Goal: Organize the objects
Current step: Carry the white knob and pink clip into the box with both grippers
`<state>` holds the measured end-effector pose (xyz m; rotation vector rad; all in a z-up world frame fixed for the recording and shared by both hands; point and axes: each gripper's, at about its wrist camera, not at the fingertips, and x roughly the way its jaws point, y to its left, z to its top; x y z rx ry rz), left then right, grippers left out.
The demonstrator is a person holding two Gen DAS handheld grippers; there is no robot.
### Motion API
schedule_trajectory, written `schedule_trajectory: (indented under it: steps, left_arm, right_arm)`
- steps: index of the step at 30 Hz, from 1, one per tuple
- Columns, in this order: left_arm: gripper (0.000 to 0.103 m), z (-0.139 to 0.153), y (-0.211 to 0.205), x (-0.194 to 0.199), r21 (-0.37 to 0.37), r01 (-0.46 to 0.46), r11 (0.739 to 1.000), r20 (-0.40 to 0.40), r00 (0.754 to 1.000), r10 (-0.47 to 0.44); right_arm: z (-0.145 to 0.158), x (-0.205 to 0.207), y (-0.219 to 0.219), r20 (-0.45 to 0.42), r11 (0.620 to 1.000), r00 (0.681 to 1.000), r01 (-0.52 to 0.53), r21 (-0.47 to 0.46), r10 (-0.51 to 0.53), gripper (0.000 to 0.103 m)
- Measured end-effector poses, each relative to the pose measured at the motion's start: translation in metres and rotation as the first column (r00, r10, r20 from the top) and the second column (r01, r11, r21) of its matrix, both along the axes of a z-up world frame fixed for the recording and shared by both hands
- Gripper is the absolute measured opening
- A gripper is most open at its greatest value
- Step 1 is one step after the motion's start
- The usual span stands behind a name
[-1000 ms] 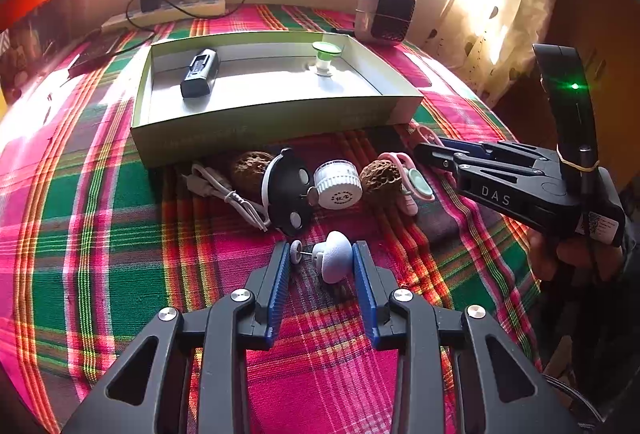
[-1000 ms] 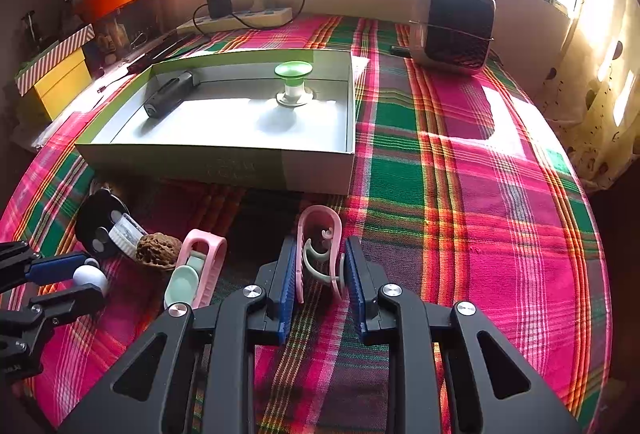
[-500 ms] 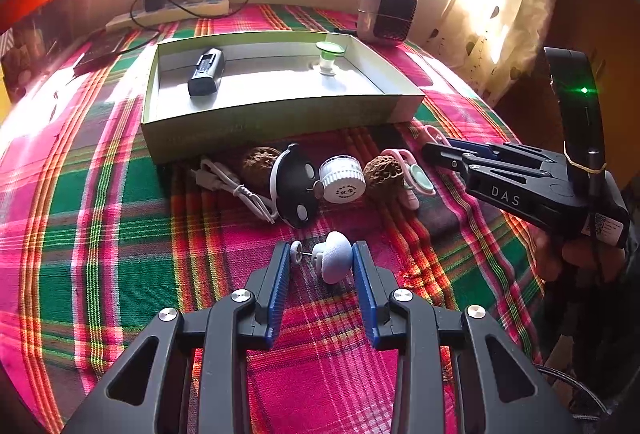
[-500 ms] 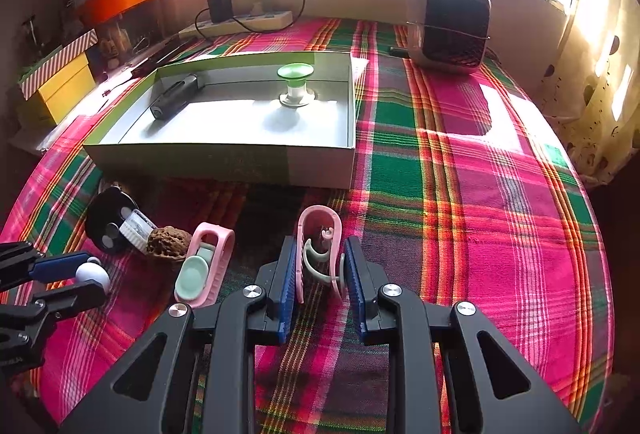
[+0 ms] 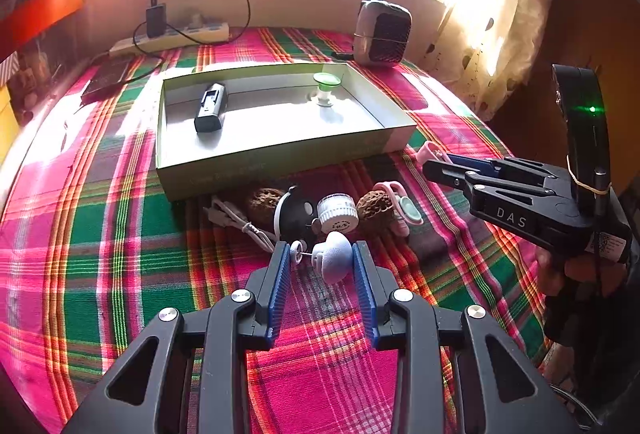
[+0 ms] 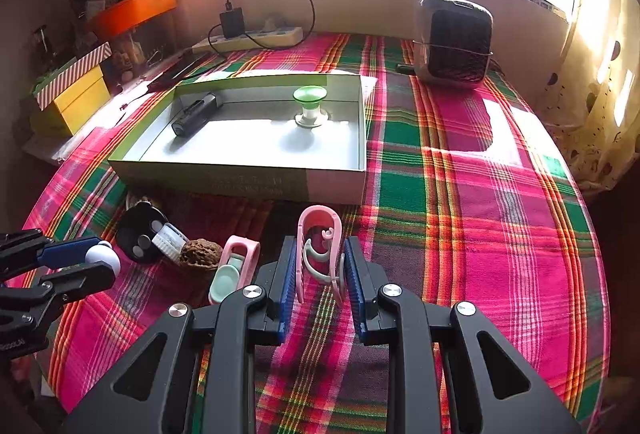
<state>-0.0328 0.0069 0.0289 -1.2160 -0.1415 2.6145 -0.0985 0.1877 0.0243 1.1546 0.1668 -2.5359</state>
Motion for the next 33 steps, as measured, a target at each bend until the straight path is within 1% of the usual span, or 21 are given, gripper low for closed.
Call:
schedule_trajectory:
  steps: [7,17,25,28,33]
  left_arm:
    - [0.029,0.019,-0.006,-0.016,-0.011,-0.010,1.000,-0.041,0.999,0.009]
    - [0.029,0.029,-0.010,-0.045,-0.016,-0.003,1.000,-0.056,0.998,0.002]
    - [0.029,0.030,-0.016,-0.080,-0.011,-0.009,1.000,-0.056,0.998,0.008]
    - [0.029,0.028,-0.019,-0.095,-0.011,-0.011,1.000,-0.057,0.998,0.011]
    - [0.029,0.018,-0.025,-0.121,-0.010,-0.023,1.000,-0.024,0.999,0.023]
  right_arm:
    - [0.017,-0.004,-0.003,-0.020,1.000,1.000,-0.018,-0.026,0.017,0.024]
    - [0.025,-0.022,-0.014,-0.021,0.999,0.999,-0.038,-0.028,0.037,0.024]
    - [0.030,-0.045,-0.026,-0.020,0.998,0.999,-0.049,-0.029,0.048,0.024]
    - [0.027,-0.058,-0.031,-0.005,0.998,0.999,-0.054,-0.043,0.054,0.024]
    - [0.021,-0.080,-0.041,0.017,0.996,0.998,-0.059,-0.063,0.060,0.024]
